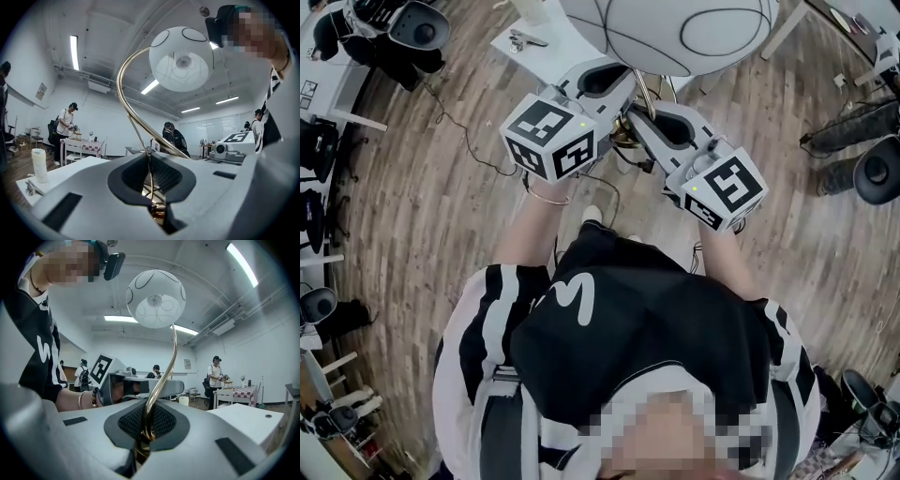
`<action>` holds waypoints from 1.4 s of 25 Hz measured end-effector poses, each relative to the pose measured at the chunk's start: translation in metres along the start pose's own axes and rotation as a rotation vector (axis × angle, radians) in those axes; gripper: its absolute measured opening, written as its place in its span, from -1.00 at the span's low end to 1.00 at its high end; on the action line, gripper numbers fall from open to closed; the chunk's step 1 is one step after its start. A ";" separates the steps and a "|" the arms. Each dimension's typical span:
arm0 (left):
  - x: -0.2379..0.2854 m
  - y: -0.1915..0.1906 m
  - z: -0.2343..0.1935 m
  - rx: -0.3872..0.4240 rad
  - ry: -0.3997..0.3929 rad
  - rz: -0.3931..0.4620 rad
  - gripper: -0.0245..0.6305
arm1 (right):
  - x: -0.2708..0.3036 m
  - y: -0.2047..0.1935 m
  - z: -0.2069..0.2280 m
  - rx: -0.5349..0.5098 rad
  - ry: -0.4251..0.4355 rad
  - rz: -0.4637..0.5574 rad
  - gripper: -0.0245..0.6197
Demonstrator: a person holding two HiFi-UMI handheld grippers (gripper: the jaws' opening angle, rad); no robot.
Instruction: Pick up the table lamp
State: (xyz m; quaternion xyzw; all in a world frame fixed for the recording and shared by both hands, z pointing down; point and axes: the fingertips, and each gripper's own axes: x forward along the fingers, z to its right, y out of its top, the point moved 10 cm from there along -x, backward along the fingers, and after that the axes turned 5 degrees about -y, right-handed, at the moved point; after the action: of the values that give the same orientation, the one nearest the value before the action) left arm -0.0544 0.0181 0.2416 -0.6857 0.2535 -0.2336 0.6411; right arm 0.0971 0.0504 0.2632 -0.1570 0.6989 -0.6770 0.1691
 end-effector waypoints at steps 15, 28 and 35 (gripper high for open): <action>-0.041 -0.009 0.018 -0.026 0.033 0.017 -0.86 | 0.000 -0.001 -0.038 0.000 0.051 -0.026 -0.87; -0.120 -0.007 0.039 -0.015 -0.042 -0.009 -0.86 | 0.009 0.001 -0.131 0.019 -0.029 -0.011 -0.87; -0.182 -0.010 0.050 -0.026 -0.076 -0.012 -0.86 | 0.022 0.001 -0.198 0.025 -0.072 -0.018 -0.87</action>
State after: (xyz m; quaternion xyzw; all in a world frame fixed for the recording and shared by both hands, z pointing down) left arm -0.1607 0.1744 0.2489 -0.7037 0.2280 -0.2079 0.6400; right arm -0.0117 0.2179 0.2671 -0.1854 0.6823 -0.6812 0.1897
